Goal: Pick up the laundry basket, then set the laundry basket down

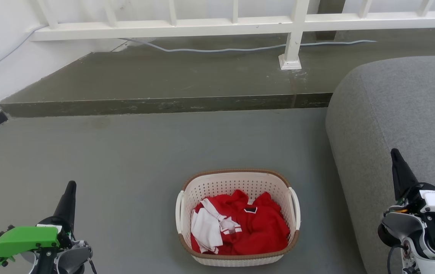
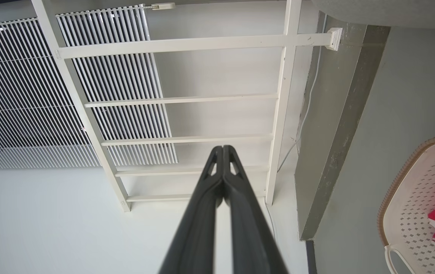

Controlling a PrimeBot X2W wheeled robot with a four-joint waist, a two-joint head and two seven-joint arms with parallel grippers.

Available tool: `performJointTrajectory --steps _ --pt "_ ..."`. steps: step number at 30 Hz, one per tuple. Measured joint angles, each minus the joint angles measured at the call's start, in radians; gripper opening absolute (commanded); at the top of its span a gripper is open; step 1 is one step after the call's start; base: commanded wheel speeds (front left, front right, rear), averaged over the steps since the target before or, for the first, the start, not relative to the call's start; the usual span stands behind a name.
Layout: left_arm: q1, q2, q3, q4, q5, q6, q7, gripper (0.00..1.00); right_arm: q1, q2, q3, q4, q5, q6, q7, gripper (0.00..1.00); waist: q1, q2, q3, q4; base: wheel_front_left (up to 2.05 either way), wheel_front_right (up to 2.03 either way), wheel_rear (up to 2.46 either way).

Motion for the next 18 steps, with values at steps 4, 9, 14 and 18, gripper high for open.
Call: performJointTrajectory --steps 4,9,14,18 --pt "0.0 0.0 0.0 0.0 0.0 0.0 0.0 0.0 0.0 0.0 0.0 0.0 0.0 0.0 0.0 0.0 0.0 0.0 0.0 0.0 0.0 0.0 0.0" --pt "0.0 0.0 0.0 0.0 0.0 0.0 0.0 0.0 0.0 0.0 0.0 0.0 0.0 0.0 0.0 0.0 0.0 0.0 0.0 0.0 0.0 0.0 0.0" --pt "0.0 0.0 0.0 0.0 0.0 0.0 0.0 0.0 0.0 0.0 0.0 0.0 0.0 0.0 0.0 0.0 0.0 0.0 0.0 0.0 0.0 0.0 0.0" --pt "0.0 0.0 0.0 0.0 0.0 0.0 0.0 0.0 0.0 0.0 0.0 0.0 0.0 0.0 0.0 0.0 0.0 0.0 0.0 0.0 0.0 0.0 0.0"
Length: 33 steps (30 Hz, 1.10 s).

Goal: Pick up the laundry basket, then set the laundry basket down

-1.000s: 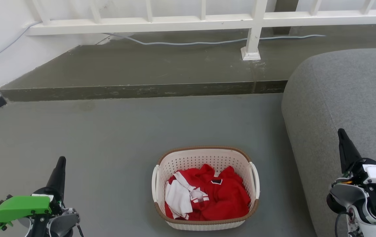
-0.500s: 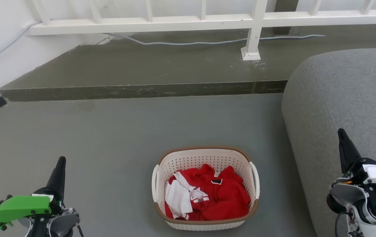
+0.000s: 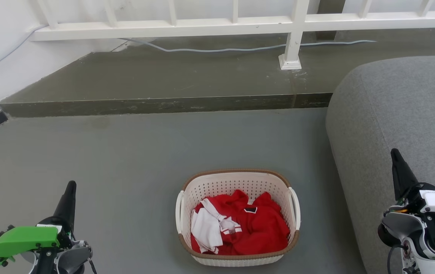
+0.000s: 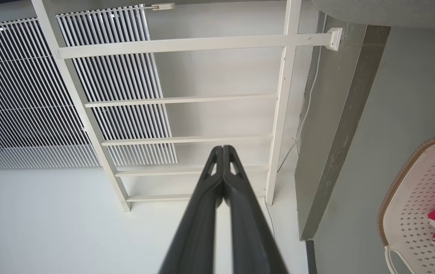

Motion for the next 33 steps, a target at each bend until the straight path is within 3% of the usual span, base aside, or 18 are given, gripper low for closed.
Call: performJointTrajectory --steps 2,3,8,22,33 --pt "0.0 0.0 0.0 0.0 0.0 0.0 0.0 0.0 0.0 0.0 0.0 0.0 0.0 0.0 0.0 0.0 0.0 0.0 0.0 0.0 0.0 0.0 0.0" --pt "0.001 0.0 0.0 0.003 0.0 0.0 0.0 1.0 0.001 0.001 0.0 0.003 0.0 -0.001 0.0 1.0 0.0 0.0 0.0 0.0 0.0 0.0 0.0" --pt "0.033 -0.021 -0.006 0.048 0.001 0.001 0.0 1.0 0.044 0.023 0.002 0.048 0.0 -0.005 0.0 1.0 0.0 0.0 0.0 0.0 0.0 0.0 0.0" --pt "0.035 -0.021 -0.028 0.014 0.006 0.001 -0.042 1.0 0.047 0.023 0.04 0.016 -0.013 -0.004 -0.035 1.0 0.0 0.0 0.004 0.001 0.0 0.0 0.0" --pt "0.034 -0.011 -0.067 -0.02 0.085 0.001 -0.084 1.0 0.045 0.015 0.082 -0.013 -0.069 -0.004 -0.079 1.0 0.0 0.0 0.007 0.002 0.0 0.0 0.0"
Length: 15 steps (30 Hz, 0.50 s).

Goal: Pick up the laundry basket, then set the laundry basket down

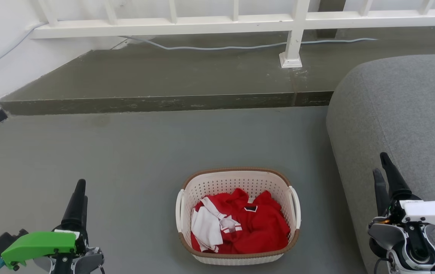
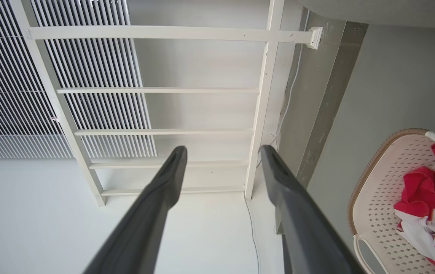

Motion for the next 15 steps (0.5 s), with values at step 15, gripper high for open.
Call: performJointTrajectory --steps 15 --pt "0.0 0.033 -0.064 -0.018 0.185 0.0 -0.049 1.0 -0.008 -0.043 0.082 -0.013 -0.137 0.0 -0.054 1.0 0.0 0.0 0.003 0.0 0.0 0.0 0.0"
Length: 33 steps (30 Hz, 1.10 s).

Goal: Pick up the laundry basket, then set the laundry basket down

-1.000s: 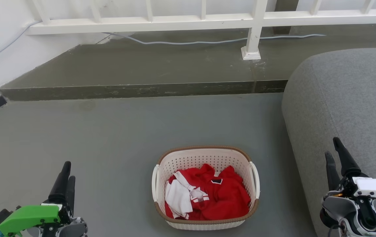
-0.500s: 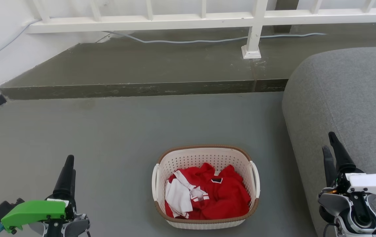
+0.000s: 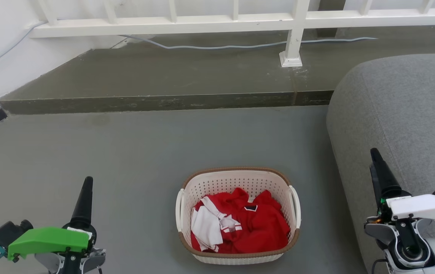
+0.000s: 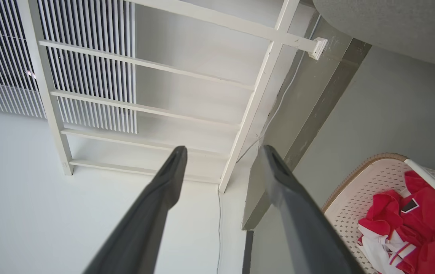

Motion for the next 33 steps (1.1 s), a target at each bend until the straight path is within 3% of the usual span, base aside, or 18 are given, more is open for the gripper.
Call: performJointTrajectory --steps 6,33 --pt "0.0 0.006 -0.002 -0.017 0.111 0.0 -0.014 1.0 -0.008 -0.029 0.044 0.0 -0.097 0.0 -0.021 1.0 0.0 0.0 0.001 0.002 0.0 0.0 0.0" --pt "-0.002 0.012 -0.082 -0.087 0.609 0.0 -0.106 1.0 -0.04 -0.047 0.103 -0.032 -0.583 0.001 -0.111 1.0 0.0 -0.0001 0.007 0.005 0.0 0.0 0.0"
